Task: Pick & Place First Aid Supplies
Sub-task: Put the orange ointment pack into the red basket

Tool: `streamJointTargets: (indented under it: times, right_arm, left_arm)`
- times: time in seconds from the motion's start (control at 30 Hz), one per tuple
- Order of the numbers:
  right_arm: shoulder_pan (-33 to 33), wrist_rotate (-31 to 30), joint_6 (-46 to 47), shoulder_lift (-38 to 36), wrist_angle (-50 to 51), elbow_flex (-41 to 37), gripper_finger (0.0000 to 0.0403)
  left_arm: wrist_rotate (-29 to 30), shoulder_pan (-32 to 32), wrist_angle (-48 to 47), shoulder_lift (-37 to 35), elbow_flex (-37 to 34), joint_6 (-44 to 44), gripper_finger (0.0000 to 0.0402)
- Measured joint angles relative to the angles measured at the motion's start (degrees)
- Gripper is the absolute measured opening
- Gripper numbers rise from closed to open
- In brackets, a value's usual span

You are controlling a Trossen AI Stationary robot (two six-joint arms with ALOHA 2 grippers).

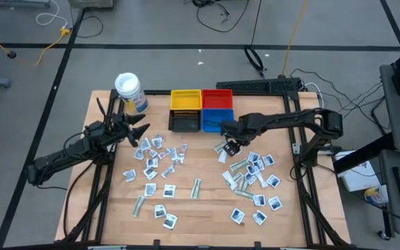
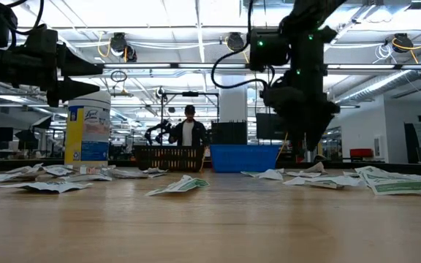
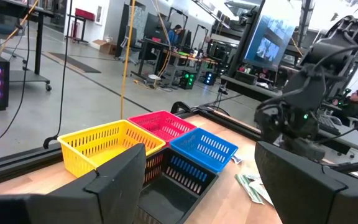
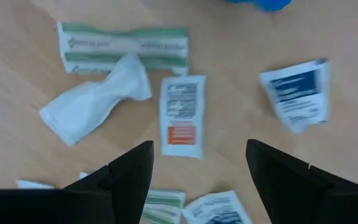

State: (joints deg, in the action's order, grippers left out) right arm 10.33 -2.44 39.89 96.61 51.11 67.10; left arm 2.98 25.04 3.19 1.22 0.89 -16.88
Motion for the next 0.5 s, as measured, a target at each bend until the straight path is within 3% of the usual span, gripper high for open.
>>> streamJointTargets:
  times: [0.5]
  right_arm:
    - [-1.07, 3.74, -0.26, 1.81, -13.36, -9.46, 0.0252]
  left_arm:
    - [0.02, 0.0, 0.02, 0.01, -0.01, -0.02, 0.0306]
